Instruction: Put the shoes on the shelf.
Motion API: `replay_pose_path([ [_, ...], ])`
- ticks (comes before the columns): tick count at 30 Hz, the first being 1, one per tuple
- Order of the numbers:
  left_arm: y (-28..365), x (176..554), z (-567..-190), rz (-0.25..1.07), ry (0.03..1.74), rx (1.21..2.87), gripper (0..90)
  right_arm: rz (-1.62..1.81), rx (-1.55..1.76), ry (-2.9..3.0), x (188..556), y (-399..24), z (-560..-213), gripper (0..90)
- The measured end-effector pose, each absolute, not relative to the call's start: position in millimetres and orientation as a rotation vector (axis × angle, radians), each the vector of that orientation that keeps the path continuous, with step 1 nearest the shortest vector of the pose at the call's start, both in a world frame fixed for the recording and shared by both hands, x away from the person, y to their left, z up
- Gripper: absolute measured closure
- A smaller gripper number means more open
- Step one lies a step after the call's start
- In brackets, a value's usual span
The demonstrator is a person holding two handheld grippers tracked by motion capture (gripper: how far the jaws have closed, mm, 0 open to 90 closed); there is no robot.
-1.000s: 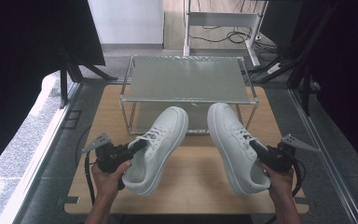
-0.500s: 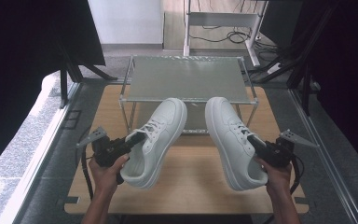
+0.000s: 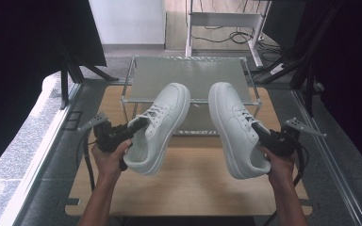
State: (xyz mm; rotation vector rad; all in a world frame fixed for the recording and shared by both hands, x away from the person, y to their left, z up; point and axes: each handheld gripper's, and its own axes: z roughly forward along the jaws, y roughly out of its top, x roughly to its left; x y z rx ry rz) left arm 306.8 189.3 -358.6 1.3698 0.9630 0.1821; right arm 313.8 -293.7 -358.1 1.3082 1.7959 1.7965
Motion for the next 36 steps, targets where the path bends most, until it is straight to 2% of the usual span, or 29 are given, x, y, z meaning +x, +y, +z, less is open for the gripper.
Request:
replay_pose_path([
  [15,185,341,-323,0.179,0.949,1.352,81.8,1.752,1.320,1.764,350,-297,-318,86.5],
  [36,160,391,-289,0.185,0.977,1.362,81.8,1.701,1.414,1.709,407,-287,-284,86.5],
])
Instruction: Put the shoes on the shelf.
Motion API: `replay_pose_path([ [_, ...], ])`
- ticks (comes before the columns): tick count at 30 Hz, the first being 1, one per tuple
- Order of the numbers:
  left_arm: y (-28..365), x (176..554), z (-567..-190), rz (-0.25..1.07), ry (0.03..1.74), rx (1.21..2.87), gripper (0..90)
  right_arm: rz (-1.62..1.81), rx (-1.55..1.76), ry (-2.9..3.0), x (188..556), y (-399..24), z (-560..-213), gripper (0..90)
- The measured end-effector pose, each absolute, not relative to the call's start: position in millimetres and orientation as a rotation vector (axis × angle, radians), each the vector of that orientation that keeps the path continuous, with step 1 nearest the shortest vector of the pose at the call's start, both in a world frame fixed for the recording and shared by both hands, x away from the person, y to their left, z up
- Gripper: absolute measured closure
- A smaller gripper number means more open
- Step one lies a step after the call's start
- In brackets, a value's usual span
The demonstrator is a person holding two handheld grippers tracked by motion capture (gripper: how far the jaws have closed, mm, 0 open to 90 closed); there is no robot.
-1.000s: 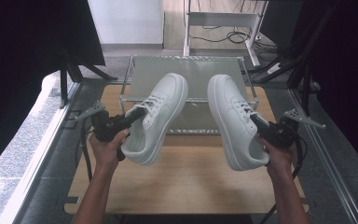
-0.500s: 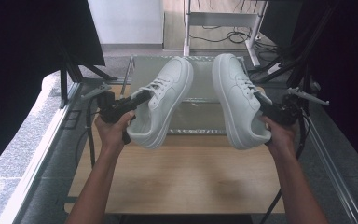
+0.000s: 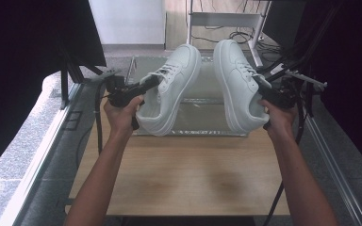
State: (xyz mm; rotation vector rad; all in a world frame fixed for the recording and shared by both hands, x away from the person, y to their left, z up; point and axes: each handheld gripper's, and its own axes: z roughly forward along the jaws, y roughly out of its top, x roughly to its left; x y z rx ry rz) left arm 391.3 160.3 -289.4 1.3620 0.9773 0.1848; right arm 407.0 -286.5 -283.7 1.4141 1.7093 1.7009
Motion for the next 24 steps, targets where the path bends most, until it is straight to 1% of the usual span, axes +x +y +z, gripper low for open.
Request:
replay_pose_path([
  [7,157,408,-283,0.218,1.008,1.371,81.7,1.667,1.452,1.706,421,-284,-282,86.5],
  [12,159,424,-286,0.196,1.050,1.343,81.7,1.629,1.477,1.713,433,-277,-280,86.4],
  [24,157,455,-285,0.220,1.129,1.323,81.6,1.556,1.520,1.715,462,-258,-272,86.4],
])
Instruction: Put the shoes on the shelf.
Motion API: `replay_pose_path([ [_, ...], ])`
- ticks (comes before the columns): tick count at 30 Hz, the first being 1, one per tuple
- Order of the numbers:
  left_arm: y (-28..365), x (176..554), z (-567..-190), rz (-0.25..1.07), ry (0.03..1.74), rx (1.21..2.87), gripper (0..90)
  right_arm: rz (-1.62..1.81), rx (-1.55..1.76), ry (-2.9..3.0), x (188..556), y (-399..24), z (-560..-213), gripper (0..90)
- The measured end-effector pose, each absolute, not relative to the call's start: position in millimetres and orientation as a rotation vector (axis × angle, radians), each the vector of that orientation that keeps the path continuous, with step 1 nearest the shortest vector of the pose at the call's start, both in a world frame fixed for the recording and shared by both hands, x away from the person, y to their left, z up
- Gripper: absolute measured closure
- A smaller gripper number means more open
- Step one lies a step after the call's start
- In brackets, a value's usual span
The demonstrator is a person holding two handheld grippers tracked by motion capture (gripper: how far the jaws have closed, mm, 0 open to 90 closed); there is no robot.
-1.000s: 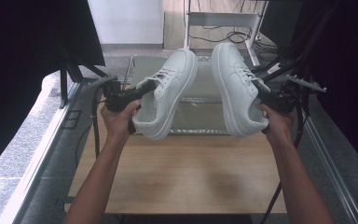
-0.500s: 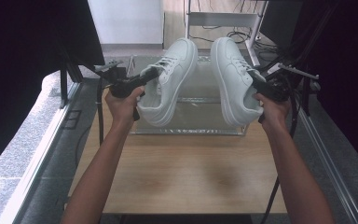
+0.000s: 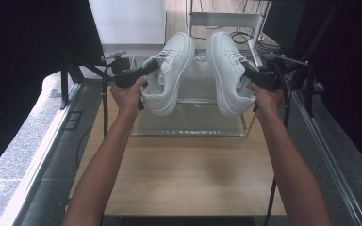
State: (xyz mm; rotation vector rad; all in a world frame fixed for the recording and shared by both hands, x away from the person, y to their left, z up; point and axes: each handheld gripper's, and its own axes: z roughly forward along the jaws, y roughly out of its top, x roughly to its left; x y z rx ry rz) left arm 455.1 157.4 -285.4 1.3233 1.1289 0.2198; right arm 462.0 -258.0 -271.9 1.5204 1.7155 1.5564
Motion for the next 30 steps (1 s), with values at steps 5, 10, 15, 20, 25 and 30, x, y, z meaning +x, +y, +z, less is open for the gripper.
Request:
replay_pose_path([
  [5,153,470,-283,0.240,1.167,1.327,81.6,1.530,1.540,1.722,476,-248,-269,86.4],
  [10,149,484,-282,0.231,1.209,1.299,81.6,1.491,1.561,1.722,492,-239,-267,86.4],
  [15,146,492,-284,0.261,1.237,1.323,81.6,1.453,1.580,1.717,505,-234,-268,86.4],
  [20,143,499,-287,0.275,1.266,1.345,81.5,1.430,1.594,1.710,514,-230,-268,86.4],
  [25,139,508,-285,0.302,1.291,1.349,81.5,1.424,1.625,1.700,524,-224,-274,86.4],
  [30,129,514,-283,0.319,1.326,1.361,81.4,1.376,1.638,1.702,533,-215,-280,86.3],
])
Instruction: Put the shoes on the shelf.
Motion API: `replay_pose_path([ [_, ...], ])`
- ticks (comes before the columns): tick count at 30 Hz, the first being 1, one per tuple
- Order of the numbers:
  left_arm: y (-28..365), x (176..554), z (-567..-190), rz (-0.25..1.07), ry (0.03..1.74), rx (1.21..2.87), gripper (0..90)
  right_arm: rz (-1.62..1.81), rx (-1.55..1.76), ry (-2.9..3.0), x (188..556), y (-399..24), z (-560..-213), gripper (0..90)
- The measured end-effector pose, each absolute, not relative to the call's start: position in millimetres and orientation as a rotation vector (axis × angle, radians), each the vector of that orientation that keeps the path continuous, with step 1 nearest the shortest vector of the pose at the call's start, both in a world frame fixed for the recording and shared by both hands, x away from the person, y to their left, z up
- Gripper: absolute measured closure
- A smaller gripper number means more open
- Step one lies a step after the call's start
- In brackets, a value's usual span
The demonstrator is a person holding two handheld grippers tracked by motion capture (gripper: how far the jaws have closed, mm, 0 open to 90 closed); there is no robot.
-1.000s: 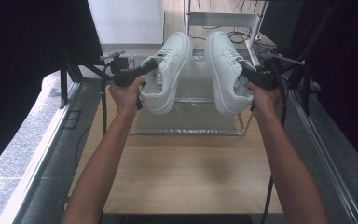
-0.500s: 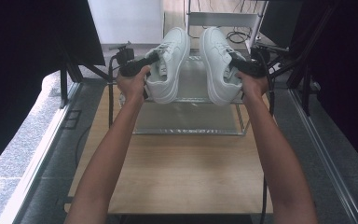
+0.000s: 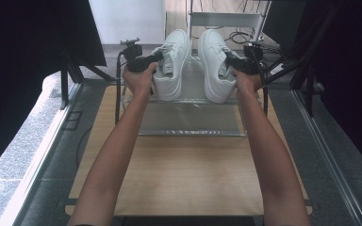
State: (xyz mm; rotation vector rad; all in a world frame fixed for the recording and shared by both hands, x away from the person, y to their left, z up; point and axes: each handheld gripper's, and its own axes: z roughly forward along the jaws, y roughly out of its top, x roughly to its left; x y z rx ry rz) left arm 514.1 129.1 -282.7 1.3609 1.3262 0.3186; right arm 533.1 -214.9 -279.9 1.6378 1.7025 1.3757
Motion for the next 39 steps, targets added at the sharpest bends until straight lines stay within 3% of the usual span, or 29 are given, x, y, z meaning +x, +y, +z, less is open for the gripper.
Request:
replay_pose_path([
  [11,107,526,-295,0.294,1.401,1.385,77.7,1.290,1.636,1.691,537,-193,-283,82.0],
  [18,104,534,-305,0.247,1.416,1.393,70.3,1.276,1.637,1.723,543,-180,-289,72.2],
  [22,106,535,-307,0.231,1.398,1.397,66.8,1.295,1.637,1.736,544,-181,-290,67.8],
  [25,108,534,-306,0.197,1.359,1.394,56.6,1.333,1.613,1.765,545,-184,-290,57.5],
  [27,110,532,-303,0.204,1.331,1.398,55.0,1.359,1.599,1.759,543,-186,-288,51.0],
  [39,131,490,-280,0.256,1.167,1.410,49.8,1.472,1.472,1.700,502,-207,-262,44.2],
])
